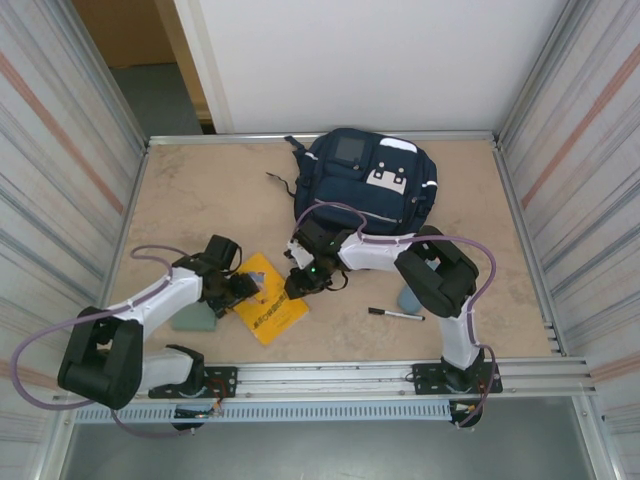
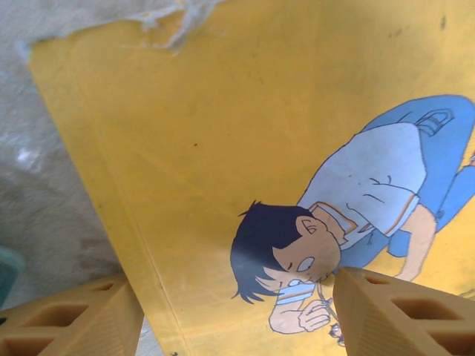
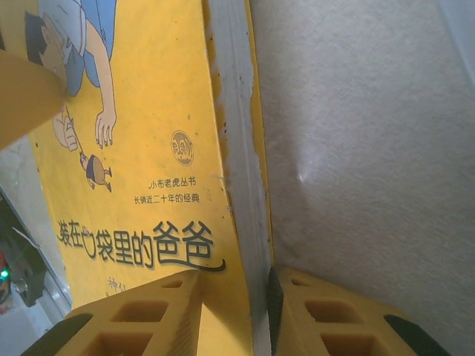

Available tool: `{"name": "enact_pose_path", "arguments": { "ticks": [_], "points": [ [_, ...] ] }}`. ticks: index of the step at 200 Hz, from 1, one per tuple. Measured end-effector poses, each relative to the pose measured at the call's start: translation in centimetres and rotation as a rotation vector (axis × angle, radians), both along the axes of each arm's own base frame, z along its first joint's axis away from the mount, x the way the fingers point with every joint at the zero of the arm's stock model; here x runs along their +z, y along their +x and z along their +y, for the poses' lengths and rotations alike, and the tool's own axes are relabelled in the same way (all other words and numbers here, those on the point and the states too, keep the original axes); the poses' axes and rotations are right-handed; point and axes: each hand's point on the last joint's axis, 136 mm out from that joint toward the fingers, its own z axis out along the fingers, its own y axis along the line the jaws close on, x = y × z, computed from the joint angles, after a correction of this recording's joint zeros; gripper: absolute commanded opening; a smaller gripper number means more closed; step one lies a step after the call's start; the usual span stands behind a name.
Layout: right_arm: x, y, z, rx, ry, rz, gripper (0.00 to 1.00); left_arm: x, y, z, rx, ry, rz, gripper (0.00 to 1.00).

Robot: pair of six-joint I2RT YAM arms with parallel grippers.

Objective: Pack the student bag

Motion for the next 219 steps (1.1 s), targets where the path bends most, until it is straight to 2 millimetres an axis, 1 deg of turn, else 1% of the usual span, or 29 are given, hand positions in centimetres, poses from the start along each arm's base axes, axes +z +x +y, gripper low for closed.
{"name": "enact_pose_path", "arguments": {
  "ticks": [16,28,47,62,72,79,96,109,123,135,155,176,194,219],
  "points": [
    [-0.1,-0.2,-0.3,-0.013,0.007,0.029,0.21,1.3,1.1,-0.6,-0.008,-0.036,-0.077,0.68],
    [0.0,-0.4,-0.2,-0.018,0.020,0.051,0.19,2.9,1.8,-1.2,-0.019,-0.077,-0.149,0.68],
    [0.3,-0.8,0.1,-0.018,0.035,0.070,0.19,5.4,2.5,-2.0,-0.036,-0.137,-0.250,0.68],
    [0.3,-0.8,0.2,-0.021,0.036,0.073,0.21,6.0,2.8,-2.2,-0.043,-0.161,-0.272,0.68],
    [0.3,-0.8,0.2,-0.025,0.034,0.076,0.28,5.7,2.7,-2.0,-0.044,-0.159,-0.260,0.69],
    [0.2,-0.8,0.1,-0.028,0.029,0.075,0.31,5.4,2.6,-1.7,-0.040,-0.153,-0.244,0.70],
    [0.2,-0.8,-0.2,-0.034,0.005,0.082,0.34,4.3,2.1,-0.3,-0.002,-0.124,-0.182,0.73],
    [0.3,-0.6,-0.4,-0.040,-0.021,0.071,0.36,3.5,1.4,0.9,0.032,-0.101,-0.128,0.73],
    [0.6,-0.3,-0.4,-0.043,-0.045,0.053,0.36,2.8,0.9,1.6,0.045,-0.089,-0.084,0.72],
    [1.0,0.0,-0.3,-0.045,-0.058,0.034,0.35,2.2,0.5,1.4,0.029,-0.101,-0.051,0.71],
    [1.9,1.0,0.4,-0.050,-0.066,-0.012,0.34,1.3,0.3,0.4,-0.014,-0.145,-0.003,0.70],
    [2.2,1.9,1.0,-0.058,-0.076,-0.053,0.32,0.4,0.1,-0.1,-0.046,-0.161,0.034,0.70],
    [1.6,2.4,1.1,-0.064,-0.097,-0.073,0.28,0.0,0.1,-0.2,-0.056,-0.161,0.050,0.70],
    [0.1,2.4,0.9,-0.057,-0.129,-0.072,0.26,-0.1,0.1,-0.3,-0.055,-0.166,0.068,0.70]
  ]
}}
